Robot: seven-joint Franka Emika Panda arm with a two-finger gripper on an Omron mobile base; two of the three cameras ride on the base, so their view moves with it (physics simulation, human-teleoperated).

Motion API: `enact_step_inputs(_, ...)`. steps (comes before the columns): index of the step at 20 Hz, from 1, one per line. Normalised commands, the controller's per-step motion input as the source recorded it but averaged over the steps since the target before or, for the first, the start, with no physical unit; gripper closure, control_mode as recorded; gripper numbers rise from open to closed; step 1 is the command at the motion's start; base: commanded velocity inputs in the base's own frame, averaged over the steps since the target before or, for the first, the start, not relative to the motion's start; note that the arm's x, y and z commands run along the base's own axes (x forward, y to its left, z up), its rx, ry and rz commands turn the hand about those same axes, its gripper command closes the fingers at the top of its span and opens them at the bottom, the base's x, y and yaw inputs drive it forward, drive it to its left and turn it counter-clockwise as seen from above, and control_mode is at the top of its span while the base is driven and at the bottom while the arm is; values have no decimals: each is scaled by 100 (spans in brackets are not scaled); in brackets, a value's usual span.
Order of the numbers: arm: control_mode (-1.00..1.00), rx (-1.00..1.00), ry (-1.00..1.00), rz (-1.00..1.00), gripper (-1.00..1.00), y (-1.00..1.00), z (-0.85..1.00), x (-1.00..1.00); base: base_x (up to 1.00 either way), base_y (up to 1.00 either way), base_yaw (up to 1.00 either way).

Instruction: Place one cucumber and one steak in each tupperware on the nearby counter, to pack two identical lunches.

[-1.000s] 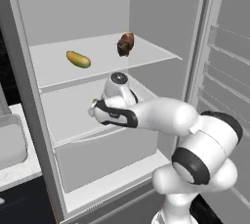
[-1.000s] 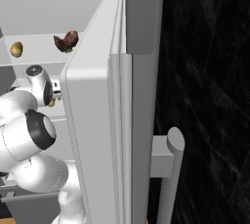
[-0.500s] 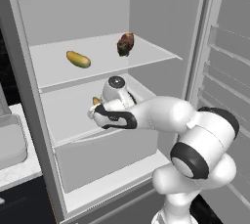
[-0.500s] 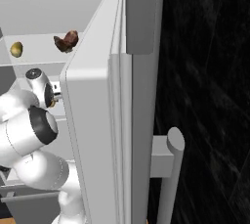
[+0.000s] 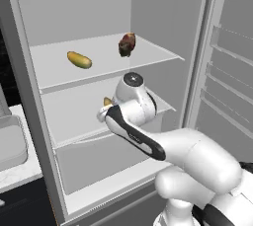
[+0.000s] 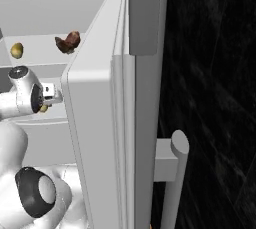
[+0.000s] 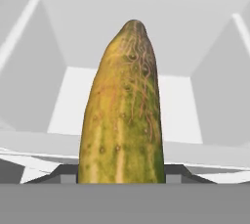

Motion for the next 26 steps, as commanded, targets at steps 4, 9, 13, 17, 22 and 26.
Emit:
enact_step_inputs(4, -100, 1, -5, -12, 100, -47, 79, -100, 0, 0, 0)
enact_step_inputs(9, -100, 2, -20, -3, 100, -59, 7, -100, 0, 0, 0)
enact_step_inputs(13, 100, 0, -3, 0, 100, -11, 0, -25, -75, -6, 10)
enact_step_inputs(17, 100, 0, 0, 0, 100, 0, 0, 0, -100, 67, 31)
enact_step_inputs(22, 100, 0, 0, 0, 100, 0, 0, 0, -83, 100, 29)
enact_step_inputs(26, 100, 0, 0, 0, 100, 0, 0, 0, -7, 100, 22)
